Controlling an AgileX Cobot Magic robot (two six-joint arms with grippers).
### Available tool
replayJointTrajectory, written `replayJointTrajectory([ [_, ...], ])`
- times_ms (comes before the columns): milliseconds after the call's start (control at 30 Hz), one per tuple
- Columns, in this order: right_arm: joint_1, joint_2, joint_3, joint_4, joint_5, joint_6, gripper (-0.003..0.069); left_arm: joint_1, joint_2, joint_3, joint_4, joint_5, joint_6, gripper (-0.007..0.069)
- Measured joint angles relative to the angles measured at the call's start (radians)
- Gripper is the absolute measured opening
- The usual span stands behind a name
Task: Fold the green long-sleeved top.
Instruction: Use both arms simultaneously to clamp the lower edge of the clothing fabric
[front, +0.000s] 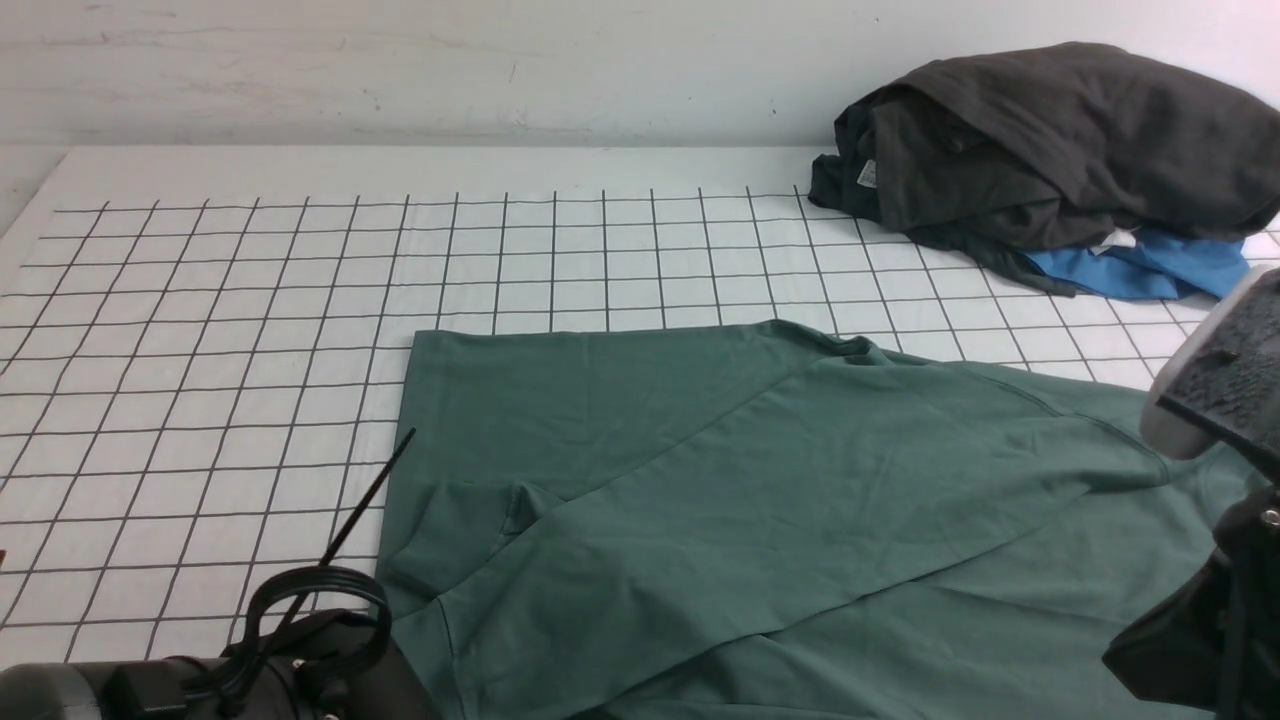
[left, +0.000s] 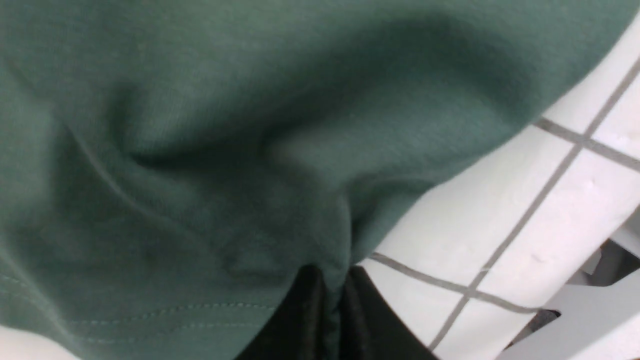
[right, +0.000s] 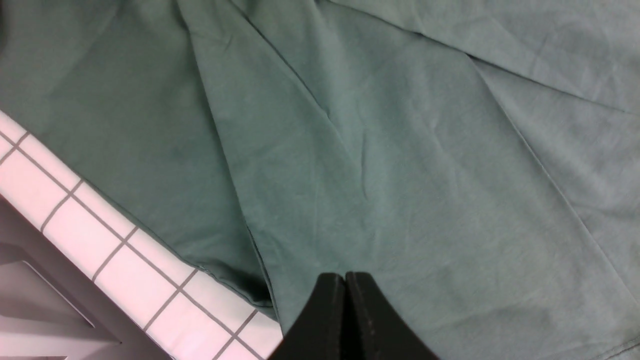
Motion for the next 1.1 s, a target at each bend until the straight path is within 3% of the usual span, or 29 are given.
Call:
replayJointTrajectory([
  [333, 0.0, 0.0, 0.004, 0.007, 0.0, -0.026, -0.0015, 0.0, -0.066, -0.004, 0.0, 0.092, -0.002, 0.0013],
  [567, 0.0, 0.0, 0.042, 0.117, -0.005, -0.202, -0.0015, 0.009, -0.22, 0.0, 0.036, 0.191, -0.001, 0.0013],
  [733, 0.0, 0.0, 0.123, 0.087, -0.005, -0.255, 0.0004, 0.066, -0.274, 0.065, 0.04, 0.194, 0.009, 0.0013],
  [867, 0.0, 0.0, 0.177, 0.046, -0.005, -0.268, 0.0067, 0.097, -0.279, 0.121, 0.041, 0.194, 0.014, 0.0013],
  [1067, 0.0, 0.0, 0.239, -0.028, -0.014, -0.328, 0.034, 0.1, -0.283, 0.135, 0.041, 0.195, 0.014, 0.0013],
  [1100, 0.0, 0.0, 0.241, -0.031, -0.013, -0.33, 0.0349, 0.1, -0.283, 0.135, 0.041, 0.195, 0.014, 0.0013],
])
